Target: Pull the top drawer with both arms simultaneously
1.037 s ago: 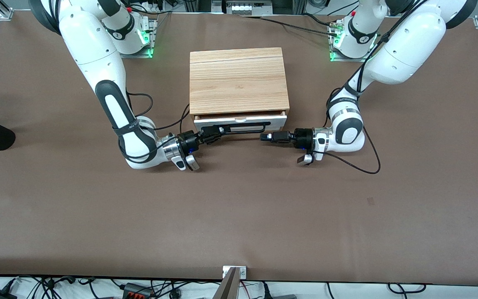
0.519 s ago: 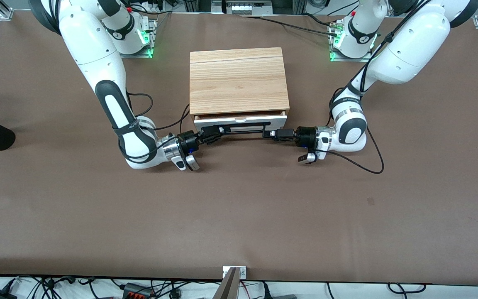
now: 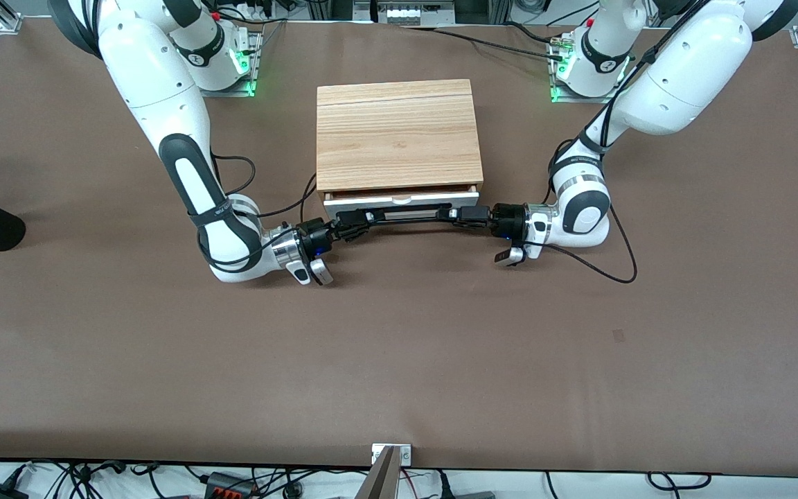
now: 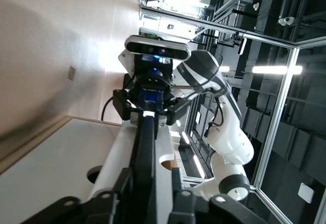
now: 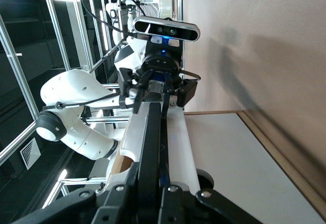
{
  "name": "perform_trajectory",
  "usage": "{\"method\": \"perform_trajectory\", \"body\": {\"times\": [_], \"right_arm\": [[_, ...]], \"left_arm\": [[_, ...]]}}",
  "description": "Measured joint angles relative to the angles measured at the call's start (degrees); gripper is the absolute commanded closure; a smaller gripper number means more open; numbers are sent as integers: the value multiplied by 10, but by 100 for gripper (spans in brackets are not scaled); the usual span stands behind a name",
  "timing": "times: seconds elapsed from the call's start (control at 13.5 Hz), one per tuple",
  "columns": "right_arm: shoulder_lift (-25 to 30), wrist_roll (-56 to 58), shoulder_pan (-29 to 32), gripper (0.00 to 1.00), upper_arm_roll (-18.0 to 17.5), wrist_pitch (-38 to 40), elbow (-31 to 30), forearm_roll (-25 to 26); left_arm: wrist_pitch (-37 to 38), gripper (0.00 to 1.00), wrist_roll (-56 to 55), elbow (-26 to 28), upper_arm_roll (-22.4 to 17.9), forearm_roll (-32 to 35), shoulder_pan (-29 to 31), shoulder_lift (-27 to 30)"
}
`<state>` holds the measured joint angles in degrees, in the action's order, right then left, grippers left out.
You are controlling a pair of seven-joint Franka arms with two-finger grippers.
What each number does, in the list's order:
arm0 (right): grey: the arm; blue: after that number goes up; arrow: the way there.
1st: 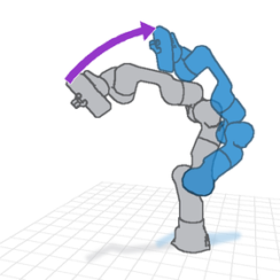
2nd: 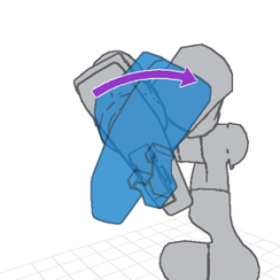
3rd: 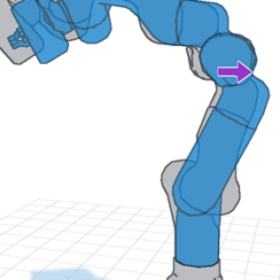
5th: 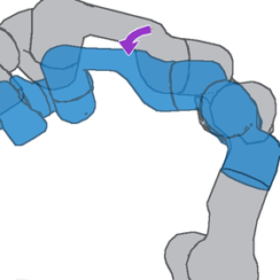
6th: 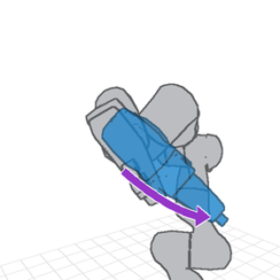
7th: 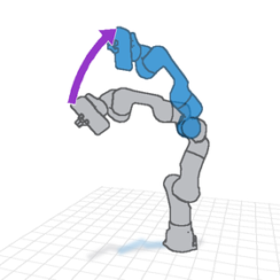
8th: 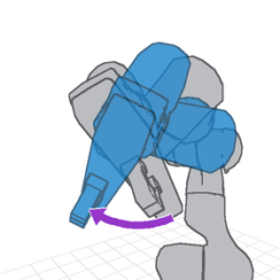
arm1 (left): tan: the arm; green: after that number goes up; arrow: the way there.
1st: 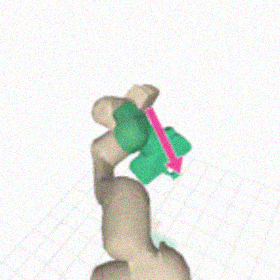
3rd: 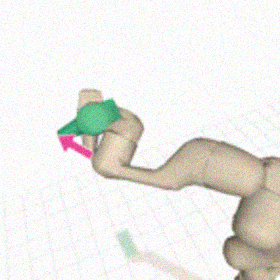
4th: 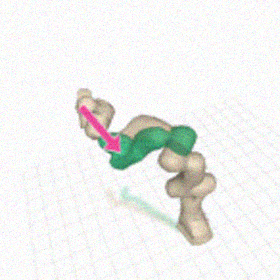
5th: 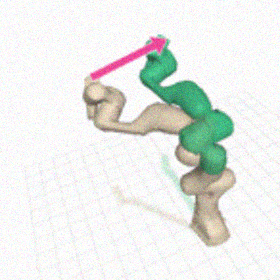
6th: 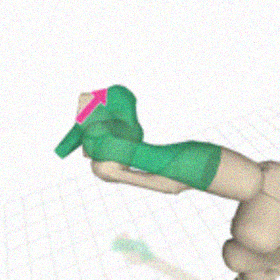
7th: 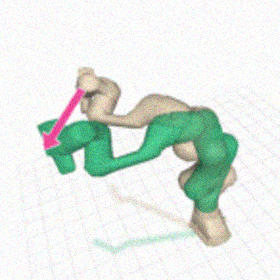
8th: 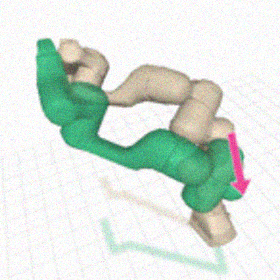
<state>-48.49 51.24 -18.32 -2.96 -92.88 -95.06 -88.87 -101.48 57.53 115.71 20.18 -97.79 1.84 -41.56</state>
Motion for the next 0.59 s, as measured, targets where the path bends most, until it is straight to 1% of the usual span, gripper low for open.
{"method": "perform_trajectory", "body": {"times": [0.07,0.15,0.3,0.59], "right_arm": [[0,0,0,100,0,0,0,0],[0,0,0,100,0,1,1,0],[0,0,0,100,0,2,1,0],[-1,0,0,100,0,1,2,0]], "left_arm": [[0,69,1,0,0,0,0,0],[-2,74,3,2,0,0,0,0],[-5,77,7,3,0,0,0,0],[-8,86,18,4,0,0,-1,0]]}}
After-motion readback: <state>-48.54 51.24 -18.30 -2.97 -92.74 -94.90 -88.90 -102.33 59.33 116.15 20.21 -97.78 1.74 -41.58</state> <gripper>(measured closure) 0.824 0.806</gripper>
